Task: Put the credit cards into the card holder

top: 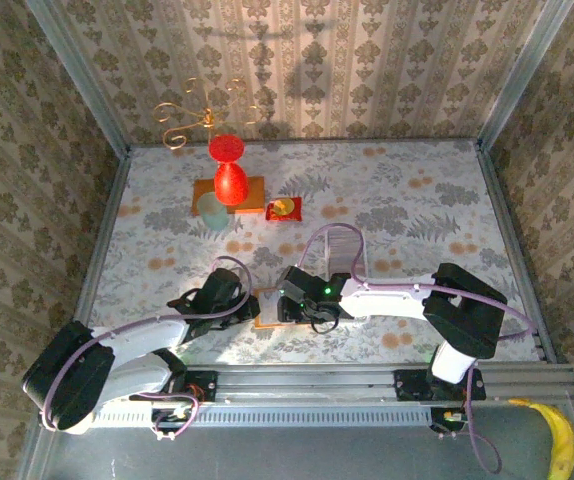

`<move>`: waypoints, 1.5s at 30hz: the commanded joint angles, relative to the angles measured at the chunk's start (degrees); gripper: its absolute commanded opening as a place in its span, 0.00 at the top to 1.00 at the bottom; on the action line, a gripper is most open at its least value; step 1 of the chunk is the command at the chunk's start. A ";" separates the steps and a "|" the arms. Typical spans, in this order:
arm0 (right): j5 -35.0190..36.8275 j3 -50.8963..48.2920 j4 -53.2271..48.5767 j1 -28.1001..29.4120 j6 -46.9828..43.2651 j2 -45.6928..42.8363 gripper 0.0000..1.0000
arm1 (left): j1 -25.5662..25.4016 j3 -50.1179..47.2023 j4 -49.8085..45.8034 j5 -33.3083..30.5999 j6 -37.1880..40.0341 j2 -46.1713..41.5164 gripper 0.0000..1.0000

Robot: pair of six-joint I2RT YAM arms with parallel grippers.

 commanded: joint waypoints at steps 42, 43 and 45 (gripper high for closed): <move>-5.32 -2.14 18.45 0.33 6.38 3.58 0.54 | -0.70 -3.51 -3.27 -0.63 -2.15 -2.94 0.86; -5.40 -2.23 18.79 0.33 6.52 3.68 0.54 | -0.74 -3.69 -2.76 -0.53 -2.44 -3.05 0.86; -5.58 -2.23 19.39 0.32 6.77 3.80 0.54 | -0.71 -4.12 -1.96 -0.21 -2.89 -3.23 0.86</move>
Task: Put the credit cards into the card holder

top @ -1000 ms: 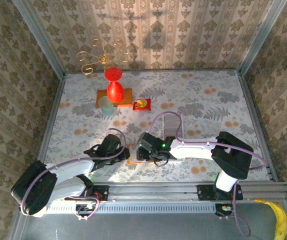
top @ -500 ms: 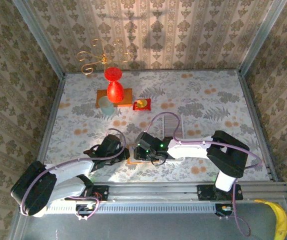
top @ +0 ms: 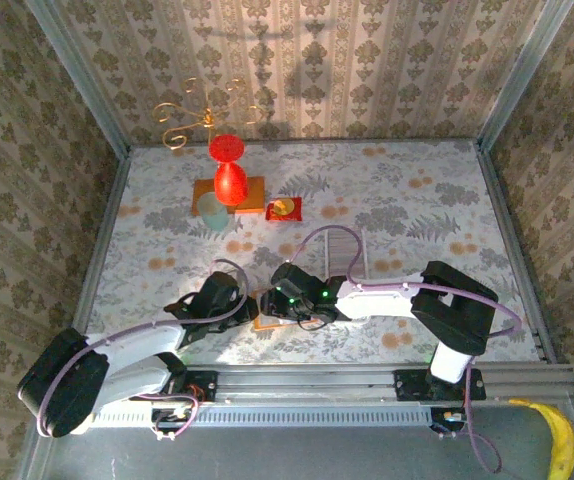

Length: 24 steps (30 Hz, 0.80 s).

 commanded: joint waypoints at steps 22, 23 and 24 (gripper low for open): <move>9.88 -0.54 -15.81 0.24 -6.43 -7.82 0.46 | 0.56 -4.01 -5.43 -1.88 -1.90 -11.24 0.82; 9.89 -0.70 -16.77 0.28 -6.47 -7.92 0.45 | 0.57 -4.07 -5.51 -1.88 -1.90 -11.35 0.82; 9.89 -0.79 -17.30 0.22 -6.56 -7.89 0.45 | 0.53 -4.02 -5.59 -1.79 -1.98 -11.42 0.82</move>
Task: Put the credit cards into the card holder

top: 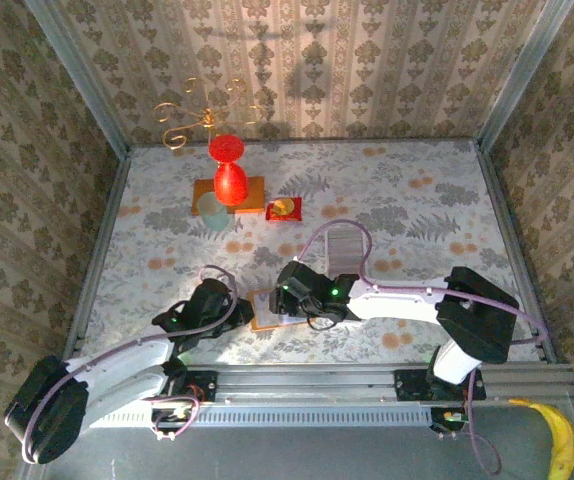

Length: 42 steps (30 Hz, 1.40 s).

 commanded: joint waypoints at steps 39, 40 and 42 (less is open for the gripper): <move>-5.18 1.17 4.90 0.25 2.93 6.87 0.42 | -0.50 -1.30 2.44 1.11 -0.38 5.56 0.80; -5.51 1.08 5.46 0.24 3.16 6.85 0.41 | -0.58 -1.34 2.44 1.11 -0.38 5.57 0.80; -6.19 1.07 6.32 0.24 3.49 7.01 0.42 | -0.55 -1.34 2.46 1.12 -0.38 5.49 0.80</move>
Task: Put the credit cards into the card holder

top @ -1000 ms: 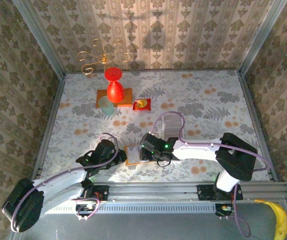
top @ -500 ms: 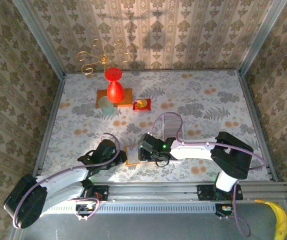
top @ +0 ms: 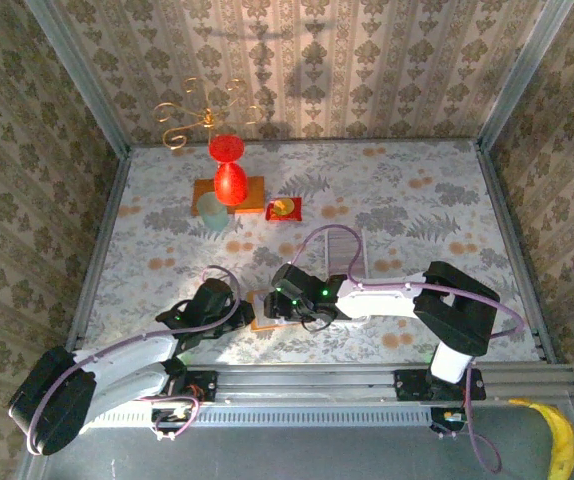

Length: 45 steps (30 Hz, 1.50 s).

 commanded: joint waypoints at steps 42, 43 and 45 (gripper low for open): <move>-6.45 -1.12 18.06 -0.02 7.00 3.63 0.42 | -0.09 -1.81 -10.91 -5.70 -0.11 -10.52 0.85; -6.50 -0.90 18.13 -0.02 6.95 3.76 0.42 | 0.11 -1.61 -12.50 -6.67 -0.20 -11.74 0.86; -6.64 -0.63 18.21 -0.02 6.99 3.98 0.42 | 0.46 -1.45 -14.74 -7.97 -0.30 -14.16 0.87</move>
